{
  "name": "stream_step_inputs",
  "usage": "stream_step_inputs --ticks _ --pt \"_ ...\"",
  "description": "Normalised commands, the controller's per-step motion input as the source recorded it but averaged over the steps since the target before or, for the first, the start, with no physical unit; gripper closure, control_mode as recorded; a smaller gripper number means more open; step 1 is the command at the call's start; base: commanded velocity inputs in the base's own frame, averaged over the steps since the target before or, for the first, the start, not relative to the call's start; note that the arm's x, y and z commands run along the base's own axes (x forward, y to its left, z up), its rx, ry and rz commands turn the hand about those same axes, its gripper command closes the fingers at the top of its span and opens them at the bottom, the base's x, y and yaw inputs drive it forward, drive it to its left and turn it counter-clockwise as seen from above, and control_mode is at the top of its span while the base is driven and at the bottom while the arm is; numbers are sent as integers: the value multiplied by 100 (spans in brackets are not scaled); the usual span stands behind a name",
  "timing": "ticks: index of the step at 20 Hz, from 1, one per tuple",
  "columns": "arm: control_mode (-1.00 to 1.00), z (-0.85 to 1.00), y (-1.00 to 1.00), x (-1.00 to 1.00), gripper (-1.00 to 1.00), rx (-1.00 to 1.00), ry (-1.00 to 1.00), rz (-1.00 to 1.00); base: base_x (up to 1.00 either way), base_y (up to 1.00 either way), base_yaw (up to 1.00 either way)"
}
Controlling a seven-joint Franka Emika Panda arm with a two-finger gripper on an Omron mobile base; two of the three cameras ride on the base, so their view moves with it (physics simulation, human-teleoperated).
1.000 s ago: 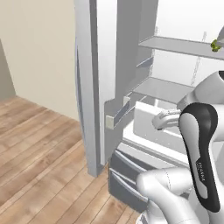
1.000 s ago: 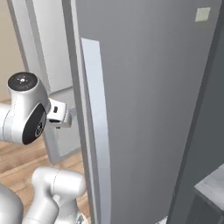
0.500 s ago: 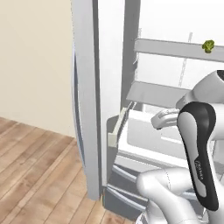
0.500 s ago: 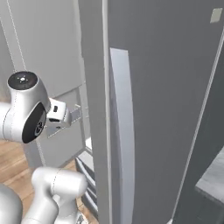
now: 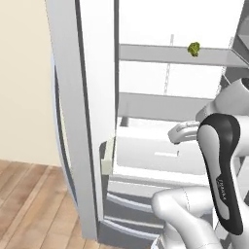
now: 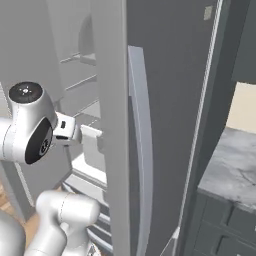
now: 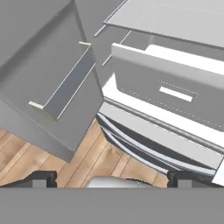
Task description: Take the cheese, steak, and broccoli from the fridge and place them on the plate on the dining counter to create an appetizer plate.
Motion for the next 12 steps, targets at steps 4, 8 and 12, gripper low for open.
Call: stream_step_inputs --ticks 4,8,12 --pt "100 0 0 0 -100 0 0 0 34 19 -43" --pt "100 0 0 0 -100 0 0 0 47 36 -43" --pt "100 0 0 0 -100 0 0 0 53 45 -42"
